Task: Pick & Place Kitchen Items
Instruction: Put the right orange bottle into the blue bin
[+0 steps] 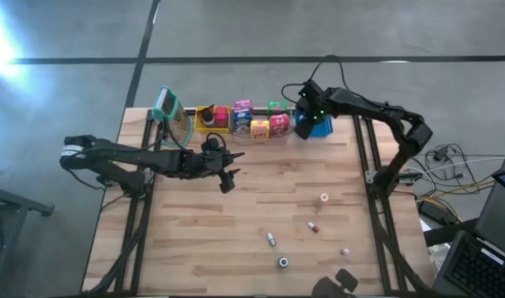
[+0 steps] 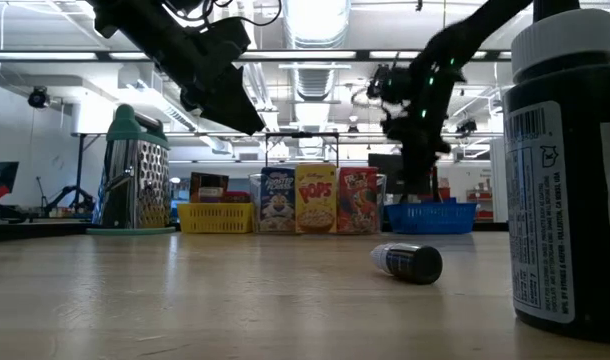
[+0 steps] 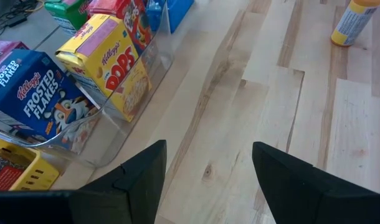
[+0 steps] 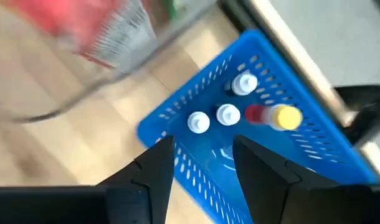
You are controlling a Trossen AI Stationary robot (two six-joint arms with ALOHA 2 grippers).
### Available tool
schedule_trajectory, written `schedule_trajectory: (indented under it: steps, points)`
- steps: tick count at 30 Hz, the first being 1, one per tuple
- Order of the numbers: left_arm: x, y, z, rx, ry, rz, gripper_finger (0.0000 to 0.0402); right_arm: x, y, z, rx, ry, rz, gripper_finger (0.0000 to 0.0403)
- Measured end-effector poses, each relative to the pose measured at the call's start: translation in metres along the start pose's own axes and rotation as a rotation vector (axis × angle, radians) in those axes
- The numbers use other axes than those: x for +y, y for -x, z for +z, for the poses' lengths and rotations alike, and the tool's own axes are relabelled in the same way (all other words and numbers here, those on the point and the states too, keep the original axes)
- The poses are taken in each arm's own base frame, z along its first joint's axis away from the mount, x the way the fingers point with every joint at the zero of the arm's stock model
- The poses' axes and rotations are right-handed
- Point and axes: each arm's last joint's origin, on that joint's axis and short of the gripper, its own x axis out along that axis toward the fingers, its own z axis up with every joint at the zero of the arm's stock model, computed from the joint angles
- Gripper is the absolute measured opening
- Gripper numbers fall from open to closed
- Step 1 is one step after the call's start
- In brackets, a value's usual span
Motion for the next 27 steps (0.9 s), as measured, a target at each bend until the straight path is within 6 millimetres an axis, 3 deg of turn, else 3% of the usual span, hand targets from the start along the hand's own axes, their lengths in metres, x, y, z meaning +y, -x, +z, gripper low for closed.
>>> schedule_trajectory:
  steps: [6,15,21,27]
  points:
    - [0.0,0.0,0.0,0.0,0.0,0.0,0.0243,0.019,0.064,-0.015,-0.019,0.061,0.025,0.0141]
    - [0.0,0.0,0.0,0.0,0.0,0.0,0.0243,0.064,0.148,-0.081,-0.005,0.057,0.095,0.0113]
    - [0.0,0.0,0.0,0.0,0.0,0.0,0.0243,0.098,0.176,-0.13,-0.019,0.054,0.172,0.0105]
    - [0.0,0.0,0.0,0.0,0.0,0.0,0.0243,0.135,0.185,-0.174,-0.003,0.111,0.24,0.0096]
